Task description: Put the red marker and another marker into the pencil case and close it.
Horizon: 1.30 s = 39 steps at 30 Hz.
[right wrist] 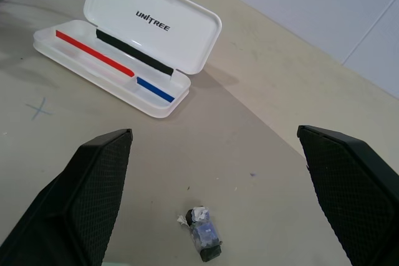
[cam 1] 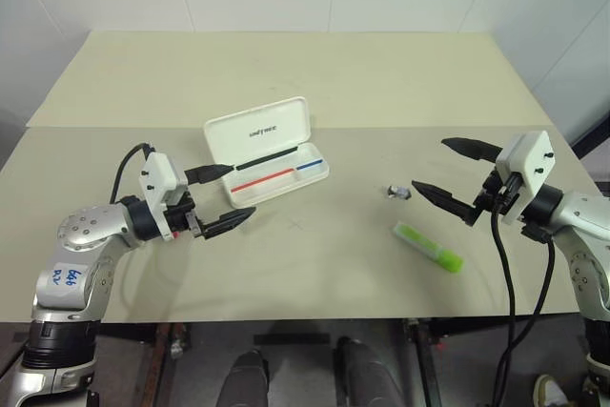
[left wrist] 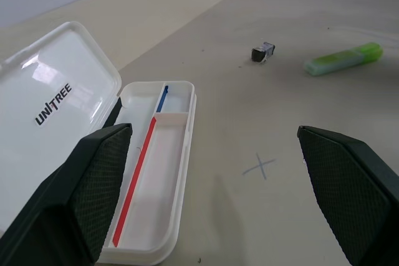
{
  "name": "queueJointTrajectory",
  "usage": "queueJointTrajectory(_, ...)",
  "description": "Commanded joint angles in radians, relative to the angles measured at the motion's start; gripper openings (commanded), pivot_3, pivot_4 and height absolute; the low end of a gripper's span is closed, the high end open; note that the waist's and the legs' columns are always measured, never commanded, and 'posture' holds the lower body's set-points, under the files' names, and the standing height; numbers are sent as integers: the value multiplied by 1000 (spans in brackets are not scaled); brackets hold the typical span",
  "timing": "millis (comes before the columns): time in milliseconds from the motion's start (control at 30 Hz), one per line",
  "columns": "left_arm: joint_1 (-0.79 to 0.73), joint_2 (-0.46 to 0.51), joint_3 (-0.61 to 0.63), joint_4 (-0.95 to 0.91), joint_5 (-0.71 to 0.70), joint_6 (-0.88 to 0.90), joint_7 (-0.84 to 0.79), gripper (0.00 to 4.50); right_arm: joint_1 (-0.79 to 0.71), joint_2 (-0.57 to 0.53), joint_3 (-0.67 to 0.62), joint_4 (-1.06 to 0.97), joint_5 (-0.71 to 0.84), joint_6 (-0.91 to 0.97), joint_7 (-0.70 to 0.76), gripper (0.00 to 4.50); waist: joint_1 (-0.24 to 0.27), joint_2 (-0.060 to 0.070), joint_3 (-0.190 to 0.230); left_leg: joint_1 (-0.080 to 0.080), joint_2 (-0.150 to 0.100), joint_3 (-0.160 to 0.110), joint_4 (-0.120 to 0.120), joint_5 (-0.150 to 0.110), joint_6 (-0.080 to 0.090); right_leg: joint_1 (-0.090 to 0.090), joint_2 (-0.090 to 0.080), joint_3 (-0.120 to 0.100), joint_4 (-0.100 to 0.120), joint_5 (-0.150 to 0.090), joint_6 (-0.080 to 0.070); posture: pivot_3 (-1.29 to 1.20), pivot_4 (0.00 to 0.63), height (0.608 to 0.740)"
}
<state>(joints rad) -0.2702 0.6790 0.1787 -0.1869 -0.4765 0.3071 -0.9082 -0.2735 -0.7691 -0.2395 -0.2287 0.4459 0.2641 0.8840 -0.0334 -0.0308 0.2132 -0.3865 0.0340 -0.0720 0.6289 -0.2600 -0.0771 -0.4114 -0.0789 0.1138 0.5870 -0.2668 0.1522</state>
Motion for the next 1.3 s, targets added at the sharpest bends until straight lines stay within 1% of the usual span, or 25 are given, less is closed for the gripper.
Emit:
queueJointTrajectory(33,-12,7,9,-30,-1,-8,8,4475,-30,7,7,1,0,-25,6,4500,-1,0,0,0,0,0,0,0,0,0,0,0,0,0,0,0,150,740)
queueJointTrajectory(200,0,6,12,-49,-6,10,21,4475,-15,44,24,-3,-13,-47,-13,4500,-1,0,0,0,0,0,0,0,0,0,0,0,1,0,0,0,150,740)
queueJointTrajectory(333,-36,7,-18,-22,11,9,12,4475,-3,68,33,-39,-4,-32,-31,4500,2,0,0,0,0,0,0,0,0,0,0,0,1,1,3,0,150,740)
queueJointTrajectory(533,-61,19,-7,10,8,8,-3,4475,-16,85,58,-43,-12,-29,-41,4500,2,0,0,0,0,0,1,0,0,0,0,0,1,1,2,0,150,740)
queueJointTrajectory(800,-89,15,-50,71,74,-9,11,4475,-45,109,82,-39,-20,-39,-51,4500,-1,0,0,0,0,0,0,0,0,0,0,0,1,1,3,0,150,740)
queueJointTrajectory(900,-95,17,-60,112,106,-33,10,3833,-46,127,91,-65,-24,-34,-68,4500,0,0,0,0,0,0,0,0,0,0,0,0,1,1,3,0,150,740)
queueJointTrajectory(1000,-97,15,-92,116,125,-46,-12,2849,-42,134,84,-69,-20,-41,-78,4500,0,0,0,0,0,0,0,0,0,0,0,0,1,1,3,0,150,740)
queueJointTrajectory(1133,-94,14,-133,111,175,-56,-1,1543,-31,153,93,-85,-29,-47,-100,4500,1,0,0,0,0,0,0,0,0,0,0,0,2,2,3,0,150,740)
queueJointTrajectory(1300,-113,9,-166,152,242,-66,34,1543,-20,184,102,-100,-38,-56,-125,4500,1,0,0,0,0,0,0,0,0,0,0,0,2,2,4,0,150,740)
